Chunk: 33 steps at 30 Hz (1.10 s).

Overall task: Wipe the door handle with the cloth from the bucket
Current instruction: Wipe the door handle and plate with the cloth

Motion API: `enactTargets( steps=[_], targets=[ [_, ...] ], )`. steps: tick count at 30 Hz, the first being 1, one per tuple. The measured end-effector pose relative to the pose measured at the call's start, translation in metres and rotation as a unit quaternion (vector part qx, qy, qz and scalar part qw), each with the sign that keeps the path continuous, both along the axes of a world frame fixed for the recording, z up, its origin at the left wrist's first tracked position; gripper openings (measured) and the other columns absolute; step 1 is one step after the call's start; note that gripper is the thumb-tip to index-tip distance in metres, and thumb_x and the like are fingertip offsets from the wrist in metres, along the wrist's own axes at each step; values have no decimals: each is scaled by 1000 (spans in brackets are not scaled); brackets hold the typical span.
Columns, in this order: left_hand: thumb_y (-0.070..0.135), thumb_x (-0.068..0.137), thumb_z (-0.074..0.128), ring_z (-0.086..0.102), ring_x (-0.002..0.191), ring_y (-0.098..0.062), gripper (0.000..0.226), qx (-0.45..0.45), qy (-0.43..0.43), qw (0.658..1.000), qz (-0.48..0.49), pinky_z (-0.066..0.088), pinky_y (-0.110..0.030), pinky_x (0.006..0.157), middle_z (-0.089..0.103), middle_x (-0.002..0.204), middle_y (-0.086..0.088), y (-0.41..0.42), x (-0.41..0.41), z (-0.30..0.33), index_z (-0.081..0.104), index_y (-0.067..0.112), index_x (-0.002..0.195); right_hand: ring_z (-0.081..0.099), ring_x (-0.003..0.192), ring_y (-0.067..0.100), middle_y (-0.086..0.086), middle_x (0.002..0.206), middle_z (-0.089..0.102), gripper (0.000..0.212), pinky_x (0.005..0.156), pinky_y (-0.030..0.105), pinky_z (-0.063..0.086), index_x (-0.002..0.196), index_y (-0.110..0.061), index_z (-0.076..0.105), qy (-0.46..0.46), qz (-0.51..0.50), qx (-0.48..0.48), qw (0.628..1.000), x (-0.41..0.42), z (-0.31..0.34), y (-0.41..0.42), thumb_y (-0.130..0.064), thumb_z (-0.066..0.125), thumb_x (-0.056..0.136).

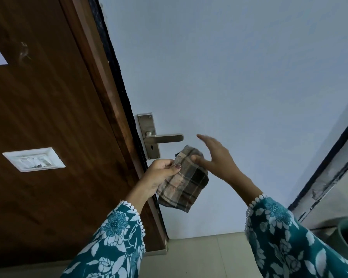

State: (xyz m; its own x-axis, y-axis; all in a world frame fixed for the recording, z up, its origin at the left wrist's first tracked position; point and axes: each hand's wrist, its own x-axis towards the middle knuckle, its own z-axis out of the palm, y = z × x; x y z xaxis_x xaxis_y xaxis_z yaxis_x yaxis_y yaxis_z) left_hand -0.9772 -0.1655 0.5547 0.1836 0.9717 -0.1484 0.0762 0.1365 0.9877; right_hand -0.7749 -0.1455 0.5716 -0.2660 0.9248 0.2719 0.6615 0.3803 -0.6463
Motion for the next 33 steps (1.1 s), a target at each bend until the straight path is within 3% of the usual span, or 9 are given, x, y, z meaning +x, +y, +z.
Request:
enactTargets(
  steps=[3,7,12,14,16,19,24,28,33],
  targets=[
    [6,89,60,65,98,-33,17,14,-10,1000,19,51,-44,90,68,103,-21,-2,1,1,65,1,105,57,112,14,0,133,59,65,86,18,40,138,-21,44,-5,73,-88,993,-4,-14,-15,-37,70,80],
    [3,89,60,64,99,-29,15,42,-5,999,11,54,-36,88,69,102,-17,-7,3,3,66,6,103,60,88,16,3,104,70,38,70,17,42,119,-18,60,-21,40,-43,998,-9,-23,-19,-15,67,81],
    [14,71,81,46,113,-15,60,227,229,941,106,43,-22,93,43,127,-4,-9,4,0,46,11,119,63,88,24,4,93,72,33,76,33,51,106,-17,67,-104,61,-8,993,0,-9,-15,-12,59,75],
    [19,69,83,38,123,-7,80,271,301,914,20,35,-16,99,36,136,4,-6,0,1,38,12,135,63,91,19,1,97,73,37,77,26,48,108,-21,68,-136,89,-12,987,4,-3,-12,-11,61,74],
    [22,75,79,53,120,-13,64,203,325,920,-84,46,-31,100,57,131,1,-4,1,2,50,15,132,63,89,14,-3,98,73,35,75,17,45,106,-24,68,-80,95,-10,992,3,1,-10,-13,67,74],
    [19,77,75,70,88,-25,27,150,282,947,-41,56,-51,79,75,91,-10,-5,10,-6,70,11,102,61,94,12,-2,107,69,42,87,24,48,116,-21,58,29,40,-10,999,-6,-3,-10,-16,72,77],
    [15,76,77,71,80,-23,12,77,171,968,168,60,-45,73,74,85,-10,-5,11,-21,71,11,86,48,118,21,4,125,59,41,100,46,42,124,-15,54,104,-137,155,973,-23,-38,-39,-23,63,85],
    [24,88,66,71,78,-25,12,12,43,979,198,58,-33,60,73,84,-11,-7,24,-13,71,15,82,45,129,18,5,144,47,70,106,31,37,143,-15,37,27,18,61,998,-53,-59,-53,-47,60,85],
    [39,99,43,73,82,-19,32,-42,4,988,150,57,-29,62,75,91,-2,-12,21,0,70,22,94,67,91,9,-5,109,70,55,79,20,53,134,-24,50,202,-86,0,975,-64,-62,-35,-29,68,82]
  ],
)
